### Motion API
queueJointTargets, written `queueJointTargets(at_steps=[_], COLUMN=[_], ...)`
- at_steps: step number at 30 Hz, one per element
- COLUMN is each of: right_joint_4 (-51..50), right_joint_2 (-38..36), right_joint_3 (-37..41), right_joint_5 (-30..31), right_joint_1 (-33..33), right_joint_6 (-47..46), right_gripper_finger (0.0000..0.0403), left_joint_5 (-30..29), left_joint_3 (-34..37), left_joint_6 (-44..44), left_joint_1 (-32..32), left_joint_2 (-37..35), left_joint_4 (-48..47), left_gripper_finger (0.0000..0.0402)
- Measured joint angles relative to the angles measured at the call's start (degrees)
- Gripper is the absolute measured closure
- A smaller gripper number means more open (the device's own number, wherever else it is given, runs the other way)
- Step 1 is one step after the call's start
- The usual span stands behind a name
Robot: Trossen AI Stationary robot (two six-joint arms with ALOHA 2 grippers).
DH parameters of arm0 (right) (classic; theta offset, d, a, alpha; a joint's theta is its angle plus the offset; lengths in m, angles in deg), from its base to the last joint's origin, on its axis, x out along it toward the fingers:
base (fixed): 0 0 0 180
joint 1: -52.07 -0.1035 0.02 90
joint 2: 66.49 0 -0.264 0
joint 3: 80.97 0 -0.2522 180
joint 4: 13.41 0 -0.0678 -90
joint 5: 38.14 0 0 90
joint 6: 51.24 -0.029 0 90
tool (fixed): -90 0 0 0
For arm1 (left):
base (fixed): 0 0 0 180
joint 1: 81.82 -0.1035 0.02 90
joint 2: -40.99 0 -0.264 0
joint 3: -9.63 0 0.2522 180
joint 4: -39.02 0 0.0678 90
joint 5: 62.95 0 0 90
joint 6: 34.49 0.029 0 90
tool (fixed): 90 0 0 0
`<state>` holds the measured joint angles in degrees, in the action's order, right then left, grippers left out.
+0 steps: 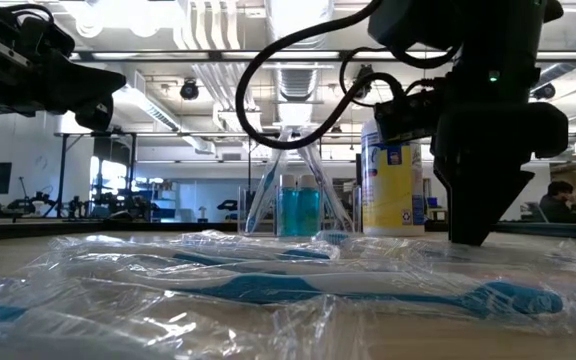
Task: Pick & Place toothbrushing station
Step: Put the blue toothbrush into the transparent organizer
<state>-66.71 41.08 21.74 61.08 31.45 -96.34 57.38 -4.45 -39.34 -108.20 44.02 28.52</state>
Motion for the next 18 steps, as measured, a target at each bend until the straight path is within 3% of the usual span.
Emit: queueJointTargets(at_steps=[4, 13, 18], right_joint_4=[0.50, -0.62, -1.48], right_joint_2=[0.04, -0.36, -2.15], right_joint_3=[0.39, 0.02, 0.22], right_joint_5=[-0.19, -0.80, 0.22], right_joint_1=[0.02, 0.98, 1.11], right_joint_6=[0.37, 7.34, 10.03], right_gripper_finger=[0.0230, 0.0378, 0.0378], left_joint_5=[0.00, -0.02, -0.04], left_joint_3=[-0.01, -0.01, 0.00], left_joint_6=[0.05, 0.05, 0.26], left_joint_1=[0.01, 0.02, 0.02], left_joint_2=[0.00, 0.00, 0.00], left_joint_4=[0.00, 0.00, 0.00], left_gripper_finger=[0.0376, 0.0376, 0.0376])
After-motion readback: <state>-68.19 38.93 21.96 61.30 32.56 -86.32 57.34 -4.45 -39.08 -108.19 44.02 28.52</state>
